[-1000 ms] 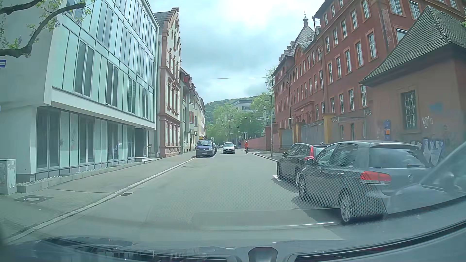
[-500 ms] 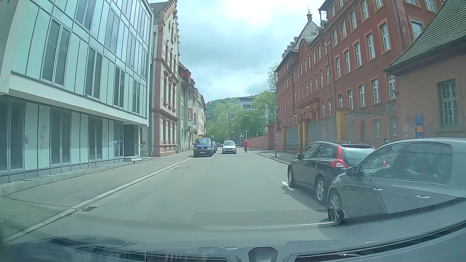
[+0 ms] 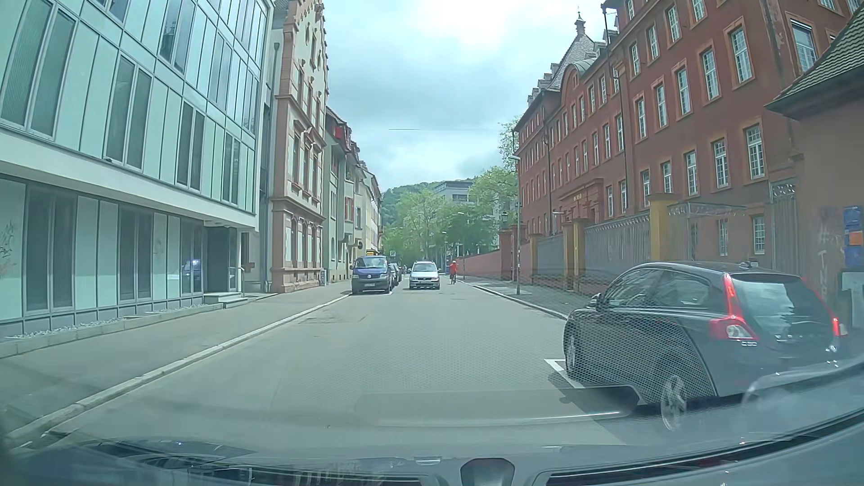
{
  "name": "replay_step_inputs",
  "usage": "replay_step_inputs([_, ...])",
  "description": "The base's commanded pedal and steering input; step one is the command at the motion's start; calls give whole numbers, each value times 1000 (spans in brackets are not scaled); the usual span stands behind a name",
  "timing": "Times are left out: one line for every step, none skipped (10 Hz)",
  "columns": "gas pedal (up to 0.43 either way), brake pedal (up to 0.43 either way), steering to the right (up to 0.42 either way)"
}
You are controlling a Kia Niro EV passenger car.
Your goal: Follow the waypoints while adhering to traffic rules and regulations
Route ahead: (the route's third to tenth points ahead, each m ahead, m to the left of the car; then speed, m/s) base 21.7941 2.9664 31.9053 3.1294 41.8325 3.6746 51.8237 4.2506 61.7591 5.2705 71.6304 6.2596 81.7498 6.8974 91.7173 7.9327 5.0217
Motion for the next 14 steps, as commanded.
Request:
replay_step_inputs([28, 0, -3])
replay_step_inputs([28, 0, -3])
replay_step_inputs([28, 0, -2])
replay_step_inputs([20, 0, -1])
replay_step_inputs([20, 0, -1])
replay_step_inputs([20, 0, -1])
replay_step_inputs([20, 0, 0])
replay_step_inputs([20, 0, 5])
replay_step_inputs([20, 0, 12])
replay_step_inputs([20, 0, 19])
replay_step_inputs([20, 0, 26])
replay_step_inputs([20, 0, 35])
replay_step_inputs([20, 0, 44])
replay_step_inputs([20, 0, 58])
